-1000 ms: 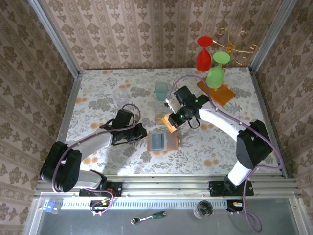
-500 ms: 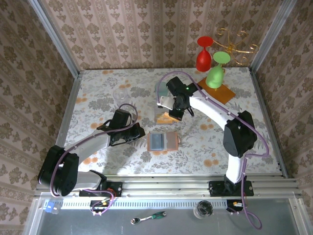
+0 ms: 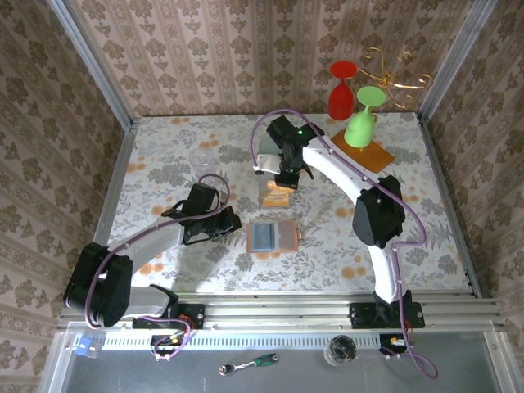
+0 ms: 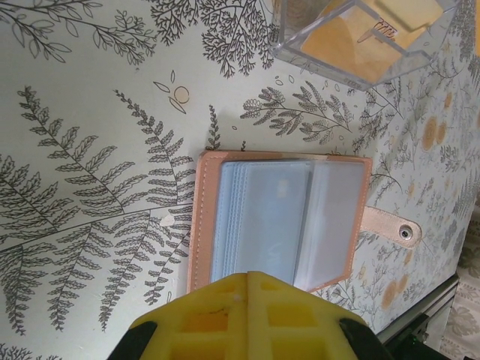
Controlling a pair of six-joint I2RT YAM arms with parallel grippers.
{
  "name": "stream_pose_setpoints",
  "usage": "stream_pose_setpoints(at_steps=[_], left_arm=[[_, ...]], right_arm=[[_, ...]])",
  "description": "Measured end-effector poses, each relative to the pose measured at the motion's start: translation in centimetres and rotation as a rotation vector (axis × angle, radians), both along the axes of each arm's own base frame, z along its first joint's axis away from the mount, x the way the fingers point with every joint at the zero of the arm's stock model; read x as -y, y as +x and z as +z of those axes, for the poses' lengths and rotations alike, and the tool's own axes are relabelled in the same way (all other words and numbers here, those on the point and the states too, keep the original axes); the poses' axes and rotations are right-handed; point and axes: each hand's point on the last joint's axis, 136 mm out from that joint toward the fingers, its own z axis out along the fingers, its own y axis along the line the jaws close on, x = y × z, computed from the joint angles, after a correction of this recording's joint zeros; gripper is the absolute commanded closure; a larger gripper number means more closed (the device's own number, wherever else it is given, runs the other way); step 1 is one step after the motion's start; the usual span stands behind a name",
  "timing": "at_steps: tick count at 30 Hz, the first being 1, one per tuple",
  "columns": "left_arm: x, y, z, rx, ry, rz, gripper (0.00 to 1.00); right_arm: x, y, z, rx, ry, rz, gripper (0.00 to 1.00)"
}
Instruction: Take the credit cards out of the card holder
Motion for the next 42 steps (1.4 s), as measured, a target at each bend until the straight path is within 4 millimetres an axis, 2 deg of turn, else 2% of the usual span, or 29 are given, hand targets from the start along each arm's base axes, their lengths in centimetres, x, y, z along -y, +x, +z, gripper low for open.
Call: stream_pose_setpoints(at_steps=[9,30,32,36,42], left_arm=[[-0.4,0.1,-0.3,-0.013,0.009,0.009,0.96],[-1.0,-0.3,-0.8,-0.040,0.027,0.006,0.96],[-1.0,-0.4,-0.8,-0.042,0.028,0.005,0.96],[-1.1,-0.5,-0.7,-0.044,0.029,0.006,0.95],[-1.1,-0.6,-0.4,-0.038,0.027,0.006,0.95]], right_arm=[[-1.1,0.9,-1.4,-0.049,-0.002,0.028,1.00],[-1.5,-0.6,-5.3,-0.186,-0.019,0.057,1.00],[-1.5,-0.7,-5.8,-0.196,-0.023,0.057,0.92],[-1.5,-0.7,-6.0,-0.205,-0.025,0.051,0.84],[-1.3,-0.7,-5.7,-0.193,-0.024,0.031,0.80]])
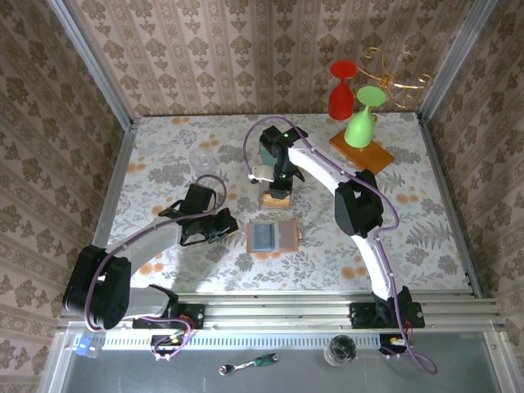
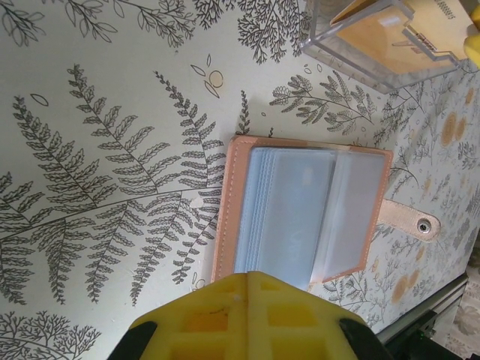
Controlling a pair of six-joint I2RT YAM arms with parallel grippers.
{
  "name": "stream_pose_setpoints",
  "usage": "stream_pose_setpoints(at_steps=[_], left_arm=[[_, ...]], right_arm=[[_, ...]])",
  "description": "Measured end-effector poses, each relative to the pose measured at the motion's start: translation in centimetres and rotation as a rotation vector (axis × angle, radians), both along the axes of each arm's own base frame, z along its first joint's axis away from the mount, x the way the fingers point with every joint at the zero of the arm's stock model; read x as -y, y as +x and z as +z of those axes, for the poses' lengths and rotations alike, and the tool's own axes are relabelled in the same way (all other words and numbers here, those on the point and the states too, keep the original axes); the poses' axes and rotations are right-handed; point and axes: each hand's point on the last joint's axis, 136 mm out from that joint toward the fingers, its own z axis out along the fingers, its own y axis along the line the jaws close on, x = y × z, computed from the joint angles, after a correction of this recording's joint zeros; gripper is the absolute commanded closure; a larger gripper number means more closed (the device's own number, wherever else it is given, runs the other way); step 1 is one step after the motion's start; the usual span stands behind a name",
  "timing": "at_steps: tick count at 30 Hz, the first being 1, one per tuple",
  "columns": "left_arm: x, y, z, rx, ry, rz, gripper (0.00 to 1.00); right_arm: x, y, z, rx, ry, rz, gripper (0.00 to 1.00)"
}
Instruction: Take the credit cards out of the card holder
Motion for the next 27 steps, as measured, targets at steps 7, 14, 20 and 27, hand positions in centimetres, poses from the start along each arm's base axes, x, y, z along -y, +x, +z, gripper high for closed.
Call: stream_pose_setpoints(at_steps=[7,14,20,27], left_arm=[[0.0,0.0,0.0,0.000,0.000,0.000,0.95],[0.0,0.0,0.0,0.000,0.000,-0.002,0.95],[0.4,-0.1,0.1,0.009,-0.005,-0.011,0.94],[1.7,-0.2,0.2,0.031,-0.020,-0.048,0.95]], right_arm=[[0.9,0.7,2.6,0.134,0.020,-0.069,0.88],[0.7,1.7,2.7,0.229,0.044,-0.144,0.91],[-0.2,2.4,2.0,0.268,0.063,-0.215,0.91],[-0.6,0.1,0.7,0.240,0.094,-0.369,0.89]])
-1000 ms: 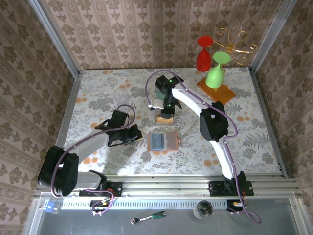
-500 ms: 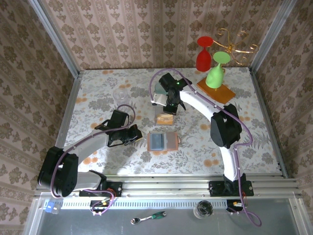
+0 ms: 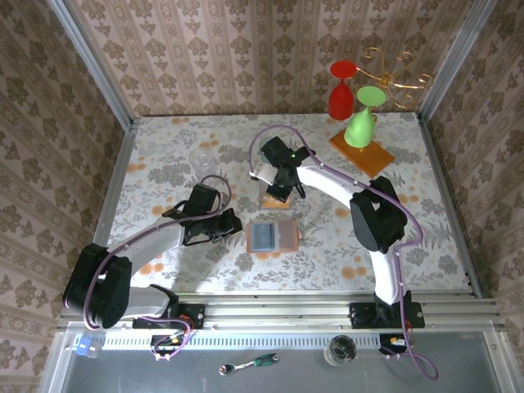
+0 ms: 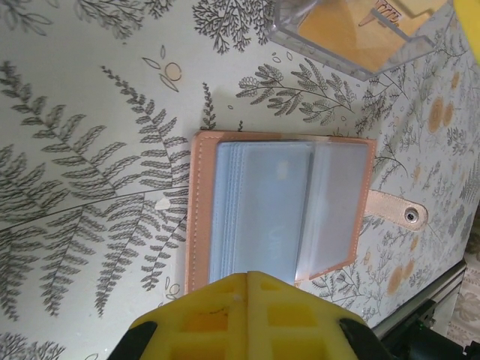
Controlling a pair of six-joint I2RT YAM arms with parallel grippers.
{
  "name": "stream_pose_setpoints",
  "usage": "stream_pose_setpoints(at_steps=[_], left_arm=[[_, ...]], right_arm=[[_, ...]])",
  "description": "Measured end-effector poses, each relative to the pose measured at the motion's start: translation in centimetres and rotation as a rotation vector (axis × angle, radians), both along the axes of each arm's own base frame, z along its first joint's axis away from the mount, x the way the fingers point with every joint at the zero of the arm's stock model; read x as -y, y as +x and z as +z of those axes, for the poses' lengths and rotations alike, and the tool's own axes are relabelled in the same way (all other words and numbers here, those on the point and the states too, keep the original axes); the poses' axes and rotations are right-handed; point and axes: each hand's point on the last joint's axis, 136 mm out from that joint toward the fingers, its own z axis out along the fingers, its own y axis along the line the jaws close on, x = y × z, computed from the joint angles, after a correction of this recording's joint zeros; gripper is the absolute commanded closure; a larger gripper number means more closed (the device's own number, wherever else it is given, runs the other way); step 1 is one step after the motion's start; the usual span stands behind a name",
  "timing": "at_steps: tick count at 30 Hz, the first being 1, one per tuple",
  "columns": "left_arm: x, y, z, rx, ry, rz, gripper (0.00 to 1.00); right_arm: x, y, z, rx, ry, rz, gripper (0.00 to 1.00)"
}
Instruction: Take the credit cards out of the card holder
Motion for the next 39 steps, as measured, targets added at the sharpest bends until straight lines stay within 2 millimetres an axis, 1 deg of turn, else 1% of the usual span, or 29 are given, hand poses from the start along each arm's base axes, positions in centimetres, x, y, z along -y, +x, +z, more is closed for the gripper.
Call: stream_pose_setpoints(at_steps=[3,7,10,12,13,14,17,19,22,26,29,33,39], left_arm=[[0.6,-0.1,-0.6,-0.006,0.004,-0.016,0.95],[1.3,-0.5,-1.6,-0.026,0.011,-0.039,0.96],[1.7,-0.9,-2.0,-0.034,0.017,-0.055,0.97],[1.9,-1.0,-2.0,-0.034,0.017,-0.062,0.97],[2.0,-1.1,-2.0,-0.033,0.018,-0.064,0.98],[2.0,-1.1,-2.1,-0.030,0.026,-0.064,0.98],[2.1,-1.3,-2.6,-0.036,0.042,-0.071,0.99],[2.1,-1.5,-3.0,-0.043,0.052,-0.075,1.00],[2.0,-1.6,-3.6,-0.048,0.073,-0.073,1.00],[1.9,-1.5,-3.9,-0.041,0.096,-0.066,1.00],[1.7,-1.4,-4.1,-0.037,0.110,-0.062,1.00],[1.6,-1.4,-4.4,-0.041,0.120,-0.059,1.00],[1.5,-1.6,-5.2,-0.062,0.135,-0.060,1.00]], right_arm=[[0.1,-1.3,0.7,-0.007,0.052,-0.099,0.88],[0.5,-2.9,2.4,-0.009,0.159,-0.253,0.87],[0.9,-4.0,3.3,-0.025,0.250,-0.368,0.87],[1.1,-4.4,3.6,-0.039,0.284,-0.420,0.86],[0.8,-4.5,3.8,-0.051,0.325,-0.458,0.86],[0.7,-4.9,3.7,-0.071,0.365,-0.492,0.85],[0.9,-7.1,3.1,-0.170,0.439,-0.590,0.85],[0.7,-8.1,2.8,-0.233,0.473,-0.638,0.85],[-0.1,-9.3,2.6,-0.330,0.516,-0.686,0.80],[-1.2,-10.6,2.3,-0.419,0.561,-0.701,0.79],[-1.8,-11.3,2.0,-0.465,0.572,-0.709,0.75],[-2.4,-11.7,1.6,-0.501,0.577,-0.720,0.73],[-2.8,-11.8,0.0,-0.538,0.553,-0.760,0.72]])
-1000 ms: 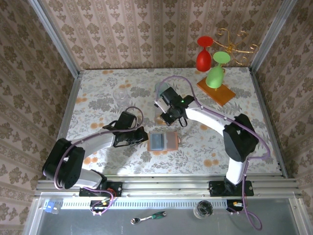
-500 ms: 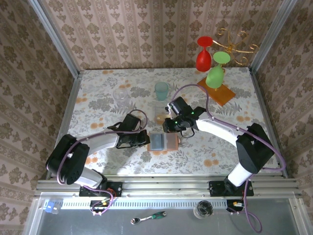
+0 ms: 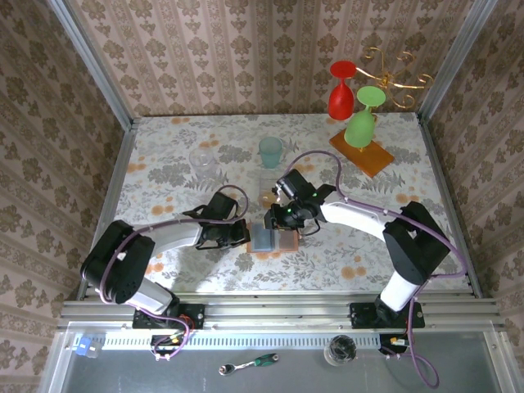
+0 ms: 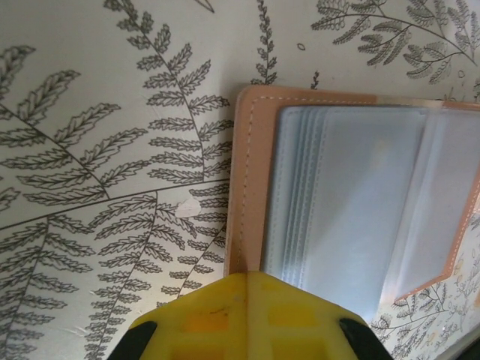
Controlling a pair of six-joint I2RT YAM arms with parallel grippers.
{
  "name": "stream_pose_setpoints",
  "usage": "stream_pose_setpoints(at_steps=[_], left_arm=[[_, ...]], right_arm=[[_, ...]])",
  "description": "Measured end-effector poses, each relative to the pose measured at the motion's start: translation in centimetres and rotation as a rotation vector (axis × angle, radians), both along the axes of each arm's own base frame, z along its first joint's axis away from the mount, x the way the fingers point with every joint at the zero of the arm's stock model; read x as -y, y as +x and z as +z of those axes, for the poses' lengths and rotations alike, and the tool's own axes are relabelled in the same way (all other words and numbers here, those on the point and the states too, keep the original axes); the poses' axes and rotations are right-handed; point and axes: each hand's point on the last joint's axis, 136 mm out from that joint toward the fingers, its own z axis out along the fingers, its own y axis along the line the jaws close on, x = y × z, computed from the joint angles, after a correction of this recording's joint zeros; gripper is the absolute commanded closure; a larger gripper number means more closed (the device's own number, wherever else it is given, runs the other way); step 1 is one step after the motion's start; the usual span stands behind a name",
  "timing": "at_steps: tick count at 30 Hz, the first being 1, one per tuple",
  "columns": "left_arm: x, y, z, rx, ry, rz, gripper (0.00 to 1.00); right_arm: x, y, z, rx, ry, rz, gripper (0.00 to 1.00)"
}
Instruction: Take the credit cards out of the card holder
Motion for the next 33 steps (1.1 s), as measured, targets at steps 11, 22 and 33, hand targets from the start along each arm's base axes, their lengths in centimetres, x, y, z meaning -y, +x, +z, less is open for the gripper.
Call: stream_pose_setpoints(at_steps=[11,22,33], left_arm=[[0.0,0.0,-0.3,-0.005,0.003,0.000,1.00],[0.0,0.0,-0.4,0.000,-0.002,-0.001,1.00],[0.0,0.0,-0.4,0.001,-0.003,-0.001,1.00]], right_arm=[[-0.9,-0.8,-2.1,-0.068,-0.010,0.000,0.69],[-2.1,-0.9,-3.6,-0.121,0.001,-0.006,0.68],[-2.7,-0.3,-4.3,-0.125,0.000,-0.012,0.67]])
